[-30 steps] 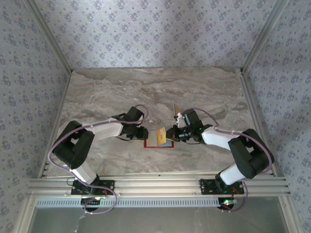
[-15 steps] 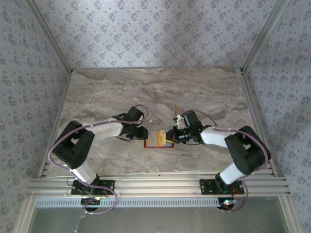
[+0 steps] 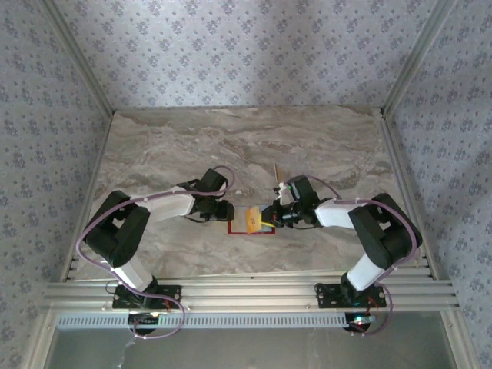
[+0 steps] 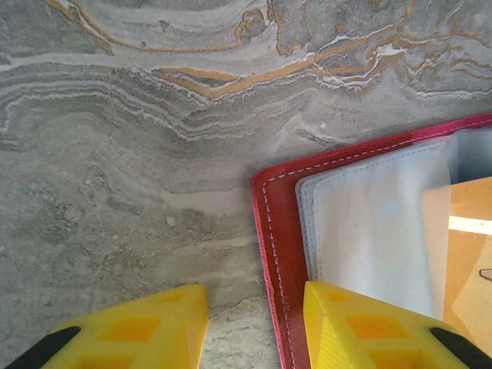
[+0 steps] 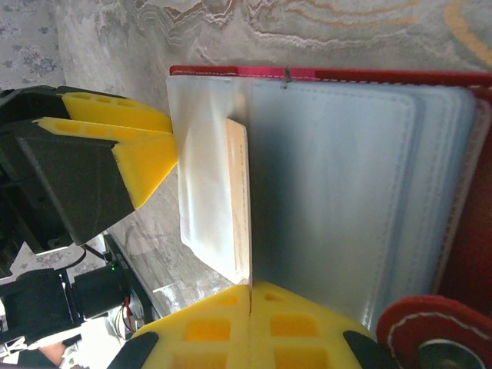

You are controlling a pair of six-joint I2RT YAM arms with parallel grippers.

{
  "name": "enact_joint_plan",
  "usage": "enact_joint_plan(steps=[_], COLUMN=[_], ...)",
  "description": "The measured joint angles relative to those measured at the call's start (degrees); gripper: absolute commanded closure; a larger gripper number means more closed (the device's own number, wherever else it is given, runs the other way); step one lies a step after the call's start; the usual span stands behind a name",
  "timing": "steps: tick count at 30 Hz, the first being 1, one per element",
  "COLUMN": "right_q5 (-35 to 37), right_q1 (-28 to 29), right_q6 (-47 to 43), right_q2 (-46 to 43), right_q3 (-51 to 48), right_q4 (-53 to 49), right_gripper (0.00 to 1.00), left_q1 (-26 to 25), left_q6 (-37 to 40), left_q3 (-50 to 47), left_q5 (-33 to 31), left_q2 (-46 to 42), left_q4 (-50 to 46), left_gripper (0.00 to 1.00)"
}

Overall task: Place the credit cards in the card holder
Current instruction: Insert the credit card into the card slot.

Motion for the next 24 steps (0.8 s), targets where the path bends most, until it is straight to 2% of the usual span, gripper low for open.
enact_joint_plan(steps=[24], right_q5=[2.56], right_q1=[0.31], right_q6=[0.26], right_q2=[2.14], right_q3=[1.97], right_q4=[0.42], right_gripper=[1.0], left_q1=[0.11], left_q6=[0.0], left_q3=[0.79], left_q5=[0.0], left_q2=[0.83], left_q4=[-0.85], left_gripper=[0.64])
